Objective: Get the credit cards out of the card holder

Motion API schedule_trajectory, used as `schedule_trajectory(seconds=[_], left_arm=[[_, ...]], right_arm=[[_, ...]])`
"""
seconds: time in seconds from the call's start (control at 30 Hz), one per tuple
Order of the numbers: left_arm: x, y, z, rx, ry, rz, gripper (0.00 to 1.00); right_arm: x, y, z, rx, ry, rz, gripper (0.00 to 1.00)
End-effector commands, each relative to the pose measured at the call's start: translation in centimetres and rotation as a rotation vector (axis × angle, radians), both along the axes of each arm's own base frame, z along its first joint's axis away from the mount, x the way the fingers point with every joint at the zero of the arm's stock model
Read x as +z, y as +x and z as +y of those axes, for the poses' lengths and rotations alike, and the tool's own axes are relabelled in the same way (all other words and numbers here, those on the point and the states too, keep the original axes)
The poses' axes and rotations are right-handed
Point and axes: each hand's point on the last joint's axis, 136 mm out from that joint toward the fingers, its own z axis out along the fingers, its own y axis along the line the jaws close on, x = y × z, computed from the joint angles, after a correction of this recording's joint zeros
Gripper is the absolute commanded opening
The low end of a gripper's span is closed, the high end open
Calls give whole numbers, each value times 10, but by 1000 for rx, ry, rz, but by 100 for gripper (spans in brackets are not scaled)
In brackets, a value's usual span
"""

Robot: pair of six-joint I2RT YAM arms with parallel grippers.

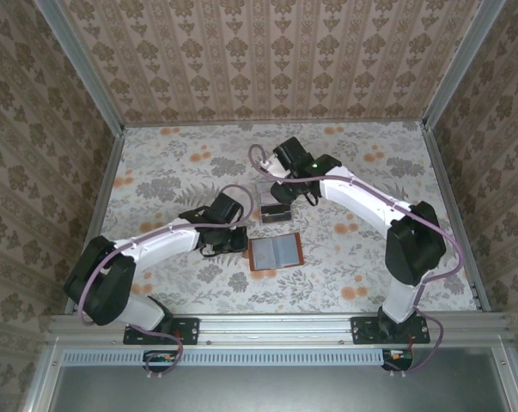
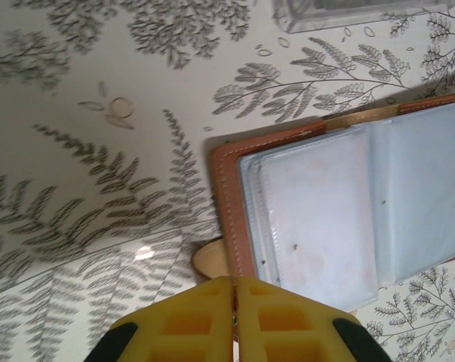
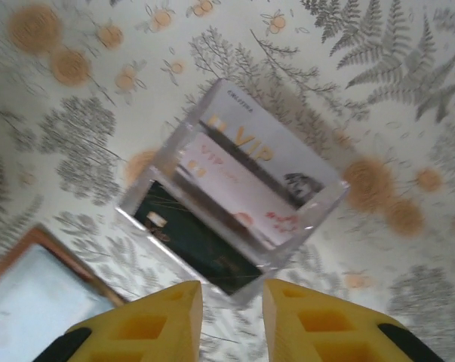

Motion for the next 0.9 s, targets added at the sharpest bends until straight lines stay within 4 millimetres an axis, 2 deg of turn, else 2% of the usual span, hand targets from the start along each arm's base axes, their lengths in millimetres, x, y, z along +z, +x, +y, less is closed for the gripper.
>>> schedule_trajectory(seconds=[0.0, 0.13, 0.37, 0.53, 0.67, 0.87], left_arm=[[-1, 7, -10, 1, 3, -5, 9], [-2, 7, -17, -17, 12, -3, 7], [23, 12, -7, 18, 59, -85, 13], [31, 8, -8, 11, 47, -96, 17], [20, 3, -18, -21, 32, -56, 18], [-9, 1, -25, -72, 64, 14, 9]], right_arm=[[5, -23, 21, -113, 263, 153, 24], [-11, -52, 22, -171, 345, 299, 24], [-19, -68, 13, -268, 403, 343, 23], [-34, -85, 14, -363, 469, 467, 23], [-46, -98, 24, -386, 526, 586, 23], [-63, -109, 29, -417, 545, 663, 23]])
